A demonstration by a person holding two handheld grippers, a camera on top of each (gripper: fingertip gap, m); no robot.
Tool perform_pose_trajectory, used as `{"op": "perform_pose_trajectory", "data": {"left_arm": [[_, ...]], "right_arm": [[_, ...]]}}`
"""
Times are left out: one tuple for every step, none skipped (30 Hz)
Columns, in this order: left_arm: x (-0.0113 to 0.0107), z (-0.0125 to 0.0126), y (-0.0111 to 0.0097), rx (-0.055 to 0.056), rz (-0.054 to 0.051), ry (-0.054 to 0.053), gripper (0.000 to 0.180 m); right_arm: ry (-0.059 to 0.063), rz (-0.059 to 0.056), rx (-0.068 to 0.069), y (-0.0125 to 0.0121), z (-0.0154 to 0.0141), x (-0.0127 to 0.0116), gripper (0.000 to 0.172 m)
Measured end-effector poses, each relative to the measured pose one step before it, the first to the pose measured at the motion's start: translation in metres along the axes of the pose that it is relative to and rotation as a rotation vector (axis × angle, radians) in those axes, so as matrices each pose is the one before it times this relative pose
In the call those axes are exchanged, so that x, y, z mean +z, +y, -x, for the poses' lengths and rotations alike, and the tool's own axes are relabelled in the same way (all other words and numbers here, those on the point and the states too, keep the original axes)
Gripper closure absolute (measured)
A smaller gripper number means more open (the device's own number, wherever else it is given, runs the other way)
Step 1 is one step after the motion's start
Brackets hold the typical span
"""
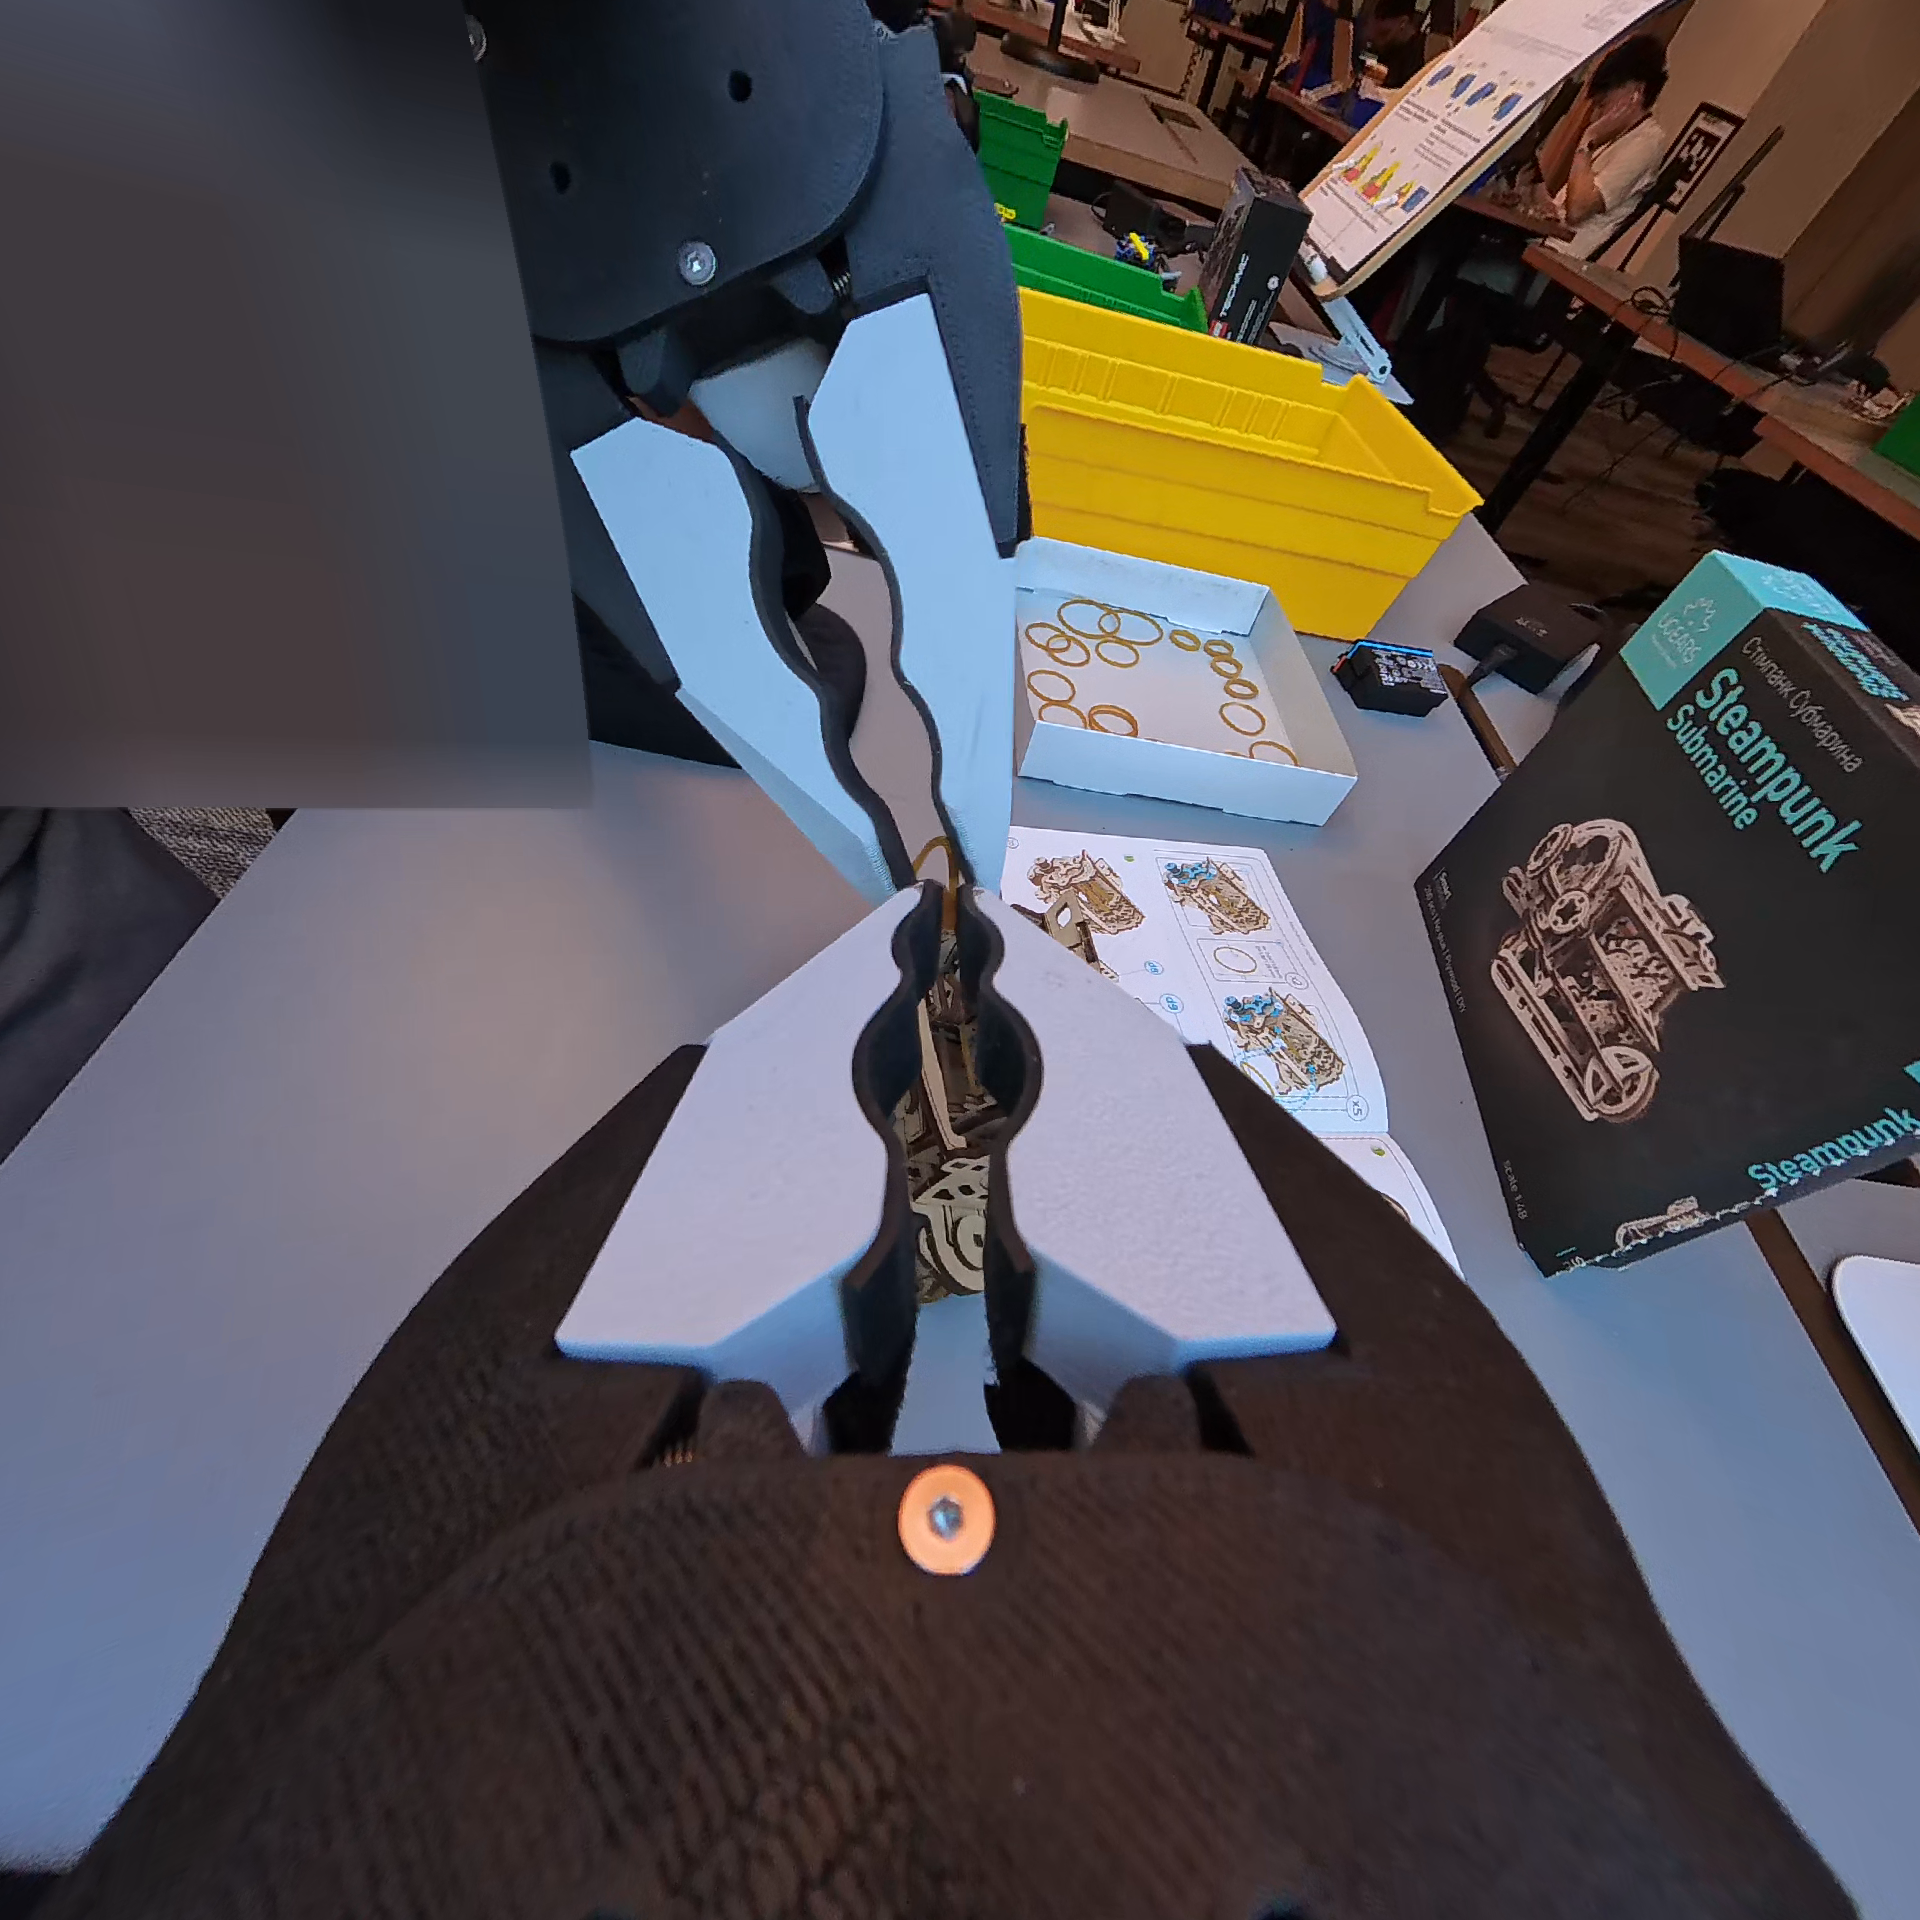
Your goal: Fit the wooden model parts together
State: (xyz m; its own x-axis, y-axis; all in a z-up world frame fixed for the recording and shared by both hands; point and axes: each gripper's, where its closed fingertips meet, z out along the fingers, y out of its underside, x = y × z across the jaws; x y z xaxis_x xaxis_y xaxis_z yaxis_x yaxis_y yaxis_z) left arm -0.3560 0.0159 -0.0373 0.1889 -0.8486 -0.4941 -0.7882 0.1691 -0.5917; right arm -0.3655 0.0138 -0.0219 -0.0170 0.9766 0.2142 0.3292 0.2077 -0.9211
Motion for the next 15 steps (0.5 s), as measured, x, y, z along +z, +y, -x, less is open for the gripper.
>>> {"op": "perform_pose_trajectory", "data": {"left_arm": [[-0.00007,0.00022,0.00005,-0.0014,-0.0003,0.0006,0.174],[0.00005,0.00046,0.00044,0.0001,0.0023,-0.0018,0.174],[0.00001,0.00043,0.00068,0.0017,0.0041,-0.0028,0.174],[0.00007,0.00009,0.00044,0.0028,0.0028,-0.0021,0.174],[0.00012,-0.00026,0.00015,0.0018,0.0012,0.0002,0.174],[0.00006,-0.00040,0.00016,-0.0002,0.0010,0.0013,0.174],[0.00001,-0.00021,-0.00010,-0.0001,0.0000,0.0007,0.174],[-0.00010,0.00010,-0.00014,0.0001,-0.0010,-0.0008,0.175],[-0.00024,0.00029,-0.00018,-0.0010,-0.0017,-0.0011,0.175],[-0.00017,0.00005,-0.00024,-0.0022,-0.0014,0.0015,0.176],[-0.00006,0.00008,0.00007,-0.0018,0.0004,0.0012,0.176],[-0.00007,0.00048,0.00002,0.0001,-0.0001,-0.0023,0.177],[0.00000,0.00036,0.00005,0.0008,-0.0009,-0.0013,0.178],[0.00010,0.00005,0.00019,0.0001,0.0001,0.0007,0.179],[0.00015,0.00022,0.00023,-0.0001,0.0009,-0.0002,0.180]], "right_arm": [[0.0002,0.0006,-0.0003,0.00003,0.00005,0.00005,0.171],[-0.0012,0.0012,0.0008,0.00026,0.00005,0.00006,0.171],[-0.0009,0.0004,0.0012,0.00008,0.00012,-0.00002,0.171],[0.0002,-0.0007,0.0007,-0.00002,-0.00017,-0.00004,0.171],[-0.0002,0.0005,0.0012,0.00016,-0.00018,-0.00011,0.171],[0.0004,-0.0002,0.0001,0.00003,-0.00015,-0.00008,0.171],[0.0002,0.0002,0.0007,0.00008,-0.00008,-0.00010,0.171],[-0.0002,0.0008,0.0006,0.00018,-0.00012,-0.00014,0.171],[0.0002,-0.0004,0.0001,0.00000,-0.00012,-0.00006,0.171],[-0.0005,-0.0006,0.0011,-0.00004,0.00006,-0.00004,0.171],[-0.0007,0.0005,0.0016,0.00022,-0.00006,0.00001,0.171],[-0.0003,0.0010,0.0003,0.00026,-0.00002,-0.00003,0.171],[0.0000,0.0006,-0.0003,0.00027,0.00002,0.00002,0.171],[0.0000,0.0003,0.0007,0.00019,-0.00003,-0.00008,0.171],[-0.0007,-0.0005,0.0013,-0.00005,-0.00002,-0.00018,0.171]]}}
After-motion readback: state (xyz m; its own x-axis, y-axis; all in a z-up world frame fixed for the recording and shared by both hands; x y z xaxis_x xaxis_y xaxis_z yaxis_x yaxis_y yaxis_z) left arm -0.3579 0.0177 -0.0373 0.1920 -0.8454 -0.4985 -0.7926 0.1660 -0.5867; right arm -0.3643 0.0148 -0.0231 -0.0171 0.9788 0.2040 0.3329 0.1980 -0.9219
